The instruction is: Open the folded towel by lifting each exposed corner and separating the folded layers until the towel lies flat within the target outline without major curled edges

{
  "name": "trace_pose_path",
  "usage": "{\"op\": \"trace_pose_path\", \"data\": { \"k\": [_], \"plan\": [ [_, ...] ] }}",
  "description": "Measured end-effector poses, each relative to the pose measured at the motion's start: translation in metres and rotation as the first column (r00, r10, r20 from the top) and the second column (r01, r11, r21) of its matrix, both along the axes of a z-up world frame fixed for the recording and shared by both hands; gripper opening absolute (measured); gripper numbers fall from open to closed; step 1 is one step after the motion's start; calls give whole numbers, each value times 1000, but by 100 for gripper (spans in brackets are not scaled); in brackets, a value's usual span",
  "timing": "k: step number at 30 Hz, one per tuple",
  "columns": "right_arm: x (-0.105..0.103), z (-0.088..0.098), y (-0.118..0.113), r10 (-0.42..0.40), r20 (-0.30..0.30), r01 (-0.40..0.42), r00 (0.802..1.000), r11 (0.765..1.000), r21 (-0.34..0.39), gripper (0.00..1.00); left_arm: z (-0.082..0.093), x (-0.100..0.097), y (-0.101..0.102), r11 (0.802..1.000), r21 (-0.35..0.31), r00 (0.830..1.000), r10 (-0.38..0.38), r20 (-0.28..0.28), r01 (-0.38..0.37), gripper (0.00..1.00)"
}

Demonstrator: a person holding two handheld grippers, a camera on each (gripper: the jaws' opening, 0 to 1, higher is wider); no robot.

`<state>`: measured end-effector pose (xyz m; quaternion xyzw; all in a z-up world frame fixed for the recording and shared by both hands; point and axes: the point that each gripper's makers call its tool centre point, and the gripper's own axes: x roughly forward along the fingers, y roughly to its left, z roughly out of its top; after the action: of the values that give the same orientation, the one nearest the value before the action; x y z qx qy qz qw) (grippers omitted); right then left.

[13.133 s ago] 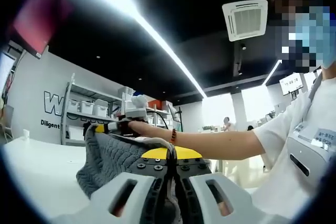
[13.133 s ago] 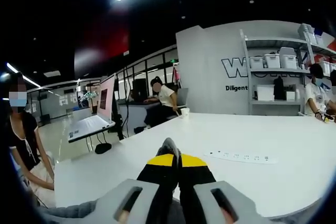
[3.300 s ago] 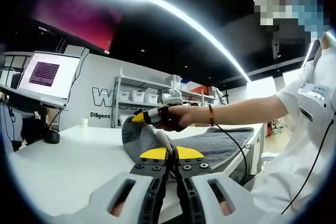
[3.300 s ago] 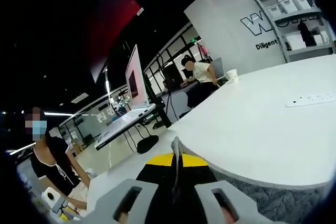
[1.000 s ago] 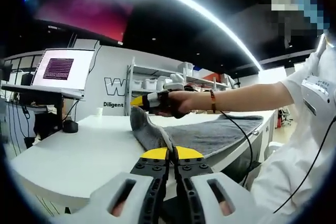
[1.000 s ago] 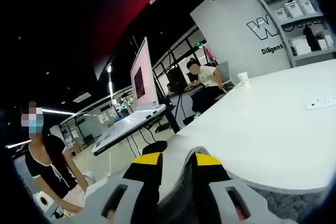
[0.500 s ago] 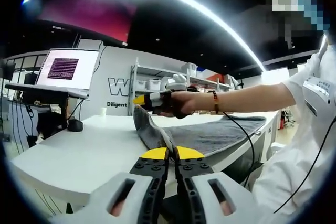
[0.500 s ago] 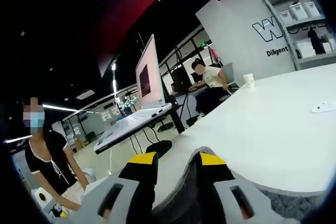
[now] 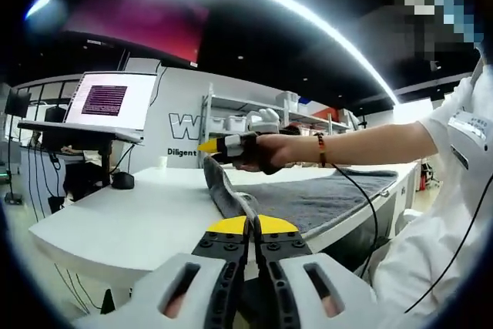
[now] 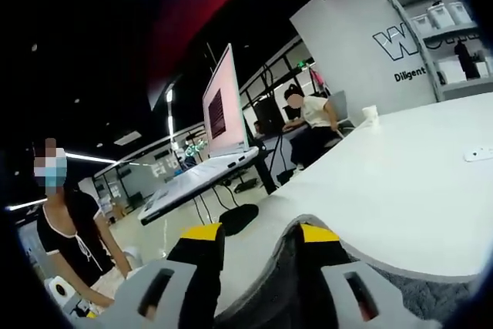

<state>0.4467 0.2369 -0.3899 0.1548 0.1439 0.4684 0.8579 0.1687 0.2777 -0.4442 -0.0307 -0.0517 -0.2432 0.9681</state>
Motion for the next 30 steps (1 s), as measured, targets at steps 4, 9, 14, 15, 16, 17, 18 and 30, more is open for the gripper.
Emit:
{"op": "trace_pose_path", "data": {
  "k": [4,9,14,15,16,17,18,30],
  "plan": [
    [-3,3,4,11,46,-10,999,1000,-21,39,5,-5,-1,1000,-5,1000,-5,22,5,1],
    [-5,7,9,22,55,-22,998,1000,-8,45,7,-5,-2,1000,3,1000,-9,28,9,2],
    [-8,3,16,39,58,-37,998,999,-32,46,9,-5,-4,1000,0,999,-19,36,19,3],
    [-11,0,19,49,60,-46,997,998,-48,47,9,-5,-4,1000,-1,999,-14,37,14,4],
    [-12,-1,21,58,67,-54,996,997,-61,47,9,-5,-4,1000,-3,999,-14,37,14,4],
    [-13,-4,22,69,72,-63,995,995,-79,49,10,-5,-4,1000,-4,999,-14,37,14,3],
    [-17,-9,25,91,68,-83,994,991,-107,51,10,-5,-4,1000,-3,999,-14,37,14,3],
    [-15,-2,31,101,106,-90,989,990,-106,61,10,-4,-10,999,5,999,-34,40,34,3]
  ]
}}
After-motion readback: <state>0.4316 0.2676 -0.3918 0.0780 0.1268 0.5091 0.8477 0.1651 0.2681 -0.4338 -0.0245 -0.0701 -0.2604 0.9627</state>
